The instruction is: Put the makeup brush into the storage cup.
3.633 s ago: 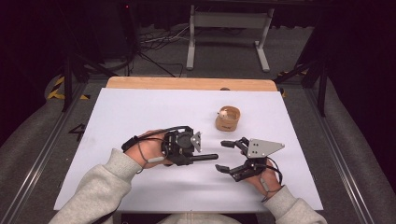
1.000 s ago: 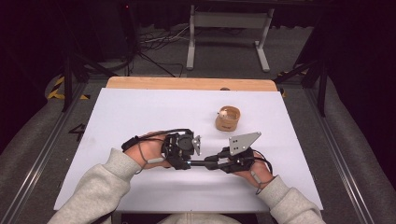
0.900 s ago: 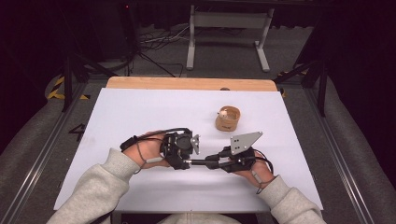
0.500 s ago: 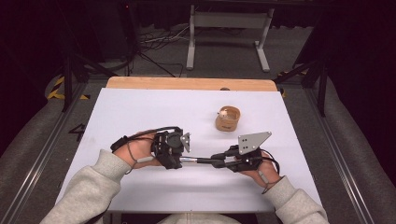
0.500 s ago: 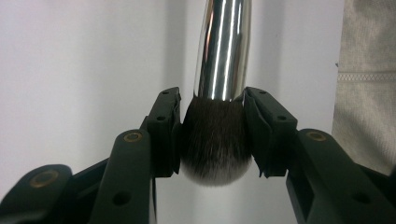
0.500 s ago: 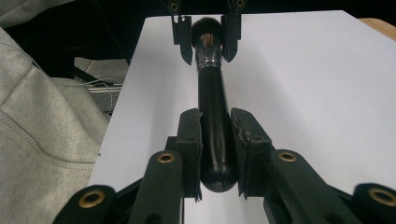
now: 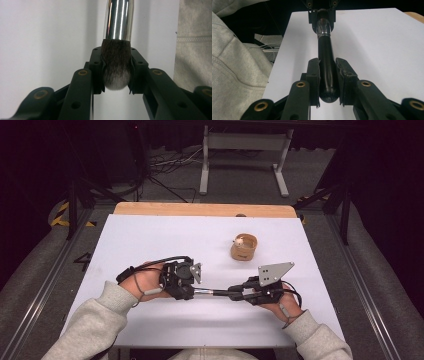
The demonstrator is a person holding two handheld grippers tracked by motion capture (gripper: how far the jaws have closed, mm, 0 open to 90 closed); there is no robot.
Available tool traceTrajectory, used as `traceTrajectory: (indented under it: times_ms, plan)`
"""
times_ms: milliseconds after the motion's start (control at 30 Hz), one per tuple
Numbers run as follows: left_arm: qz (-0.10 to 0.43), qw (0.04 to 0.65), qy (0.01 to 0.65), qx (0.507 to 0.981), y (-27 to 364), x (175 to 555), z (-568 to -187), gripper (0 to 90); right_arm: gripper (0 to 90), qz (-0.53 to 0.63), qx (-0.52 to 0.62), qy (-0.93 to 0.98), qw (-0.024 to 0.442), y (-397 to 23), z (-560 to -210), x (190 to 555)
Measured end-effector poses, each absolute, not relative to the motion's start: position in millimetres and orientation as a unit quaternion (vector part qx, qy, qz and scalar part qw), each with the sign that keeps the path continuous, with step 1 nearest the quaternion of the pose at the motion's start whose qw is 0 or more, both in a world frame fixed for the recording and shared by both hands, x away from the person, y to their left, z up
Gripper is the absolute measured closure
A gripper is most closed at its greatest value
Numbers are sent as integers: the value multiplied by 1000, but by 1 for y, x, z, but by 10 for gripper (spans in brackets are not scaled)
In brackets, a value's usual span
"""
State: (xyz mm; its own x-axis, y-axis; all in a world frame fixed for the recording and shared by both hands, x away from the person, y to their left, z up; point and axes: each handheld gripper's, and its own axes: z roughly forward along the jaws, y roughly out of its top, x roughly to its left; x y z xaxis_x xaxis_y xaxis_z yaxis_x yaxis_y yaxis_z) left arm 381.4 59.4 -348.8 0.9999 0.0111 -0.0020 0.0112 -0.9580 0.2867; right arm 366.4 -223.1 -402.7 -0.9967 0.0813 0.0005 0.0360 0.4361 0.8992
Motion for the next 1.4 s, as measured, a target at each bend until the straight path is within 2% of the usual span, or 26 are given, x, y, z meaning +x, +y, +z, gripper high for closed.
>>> traceTrajectory:
  times_ms: [200,233,467,633,967,1400]
  plan:
    - [5,135,9,991,58,382,-347,744,711,529,37,847,26,-224,-403,366]
    - [4,136,7,991,57,381,-348,744,663,528,40,848,30,-224,-402,366]
    - [4,131,8,991,51,379,-348,747,539,523,49,850,34,-224,-386,364]
    - [1,135,9,991,47,380,-349,747,489,503,47,863,24,-218,-371,362]
    - [-2,126,5,992,40,382,-351,746,486,416,52,907,33,-194,-348,363]
    - [-1,118,0,993,35,383,-353,746,482,335,43,941,17,-166,-347,370]
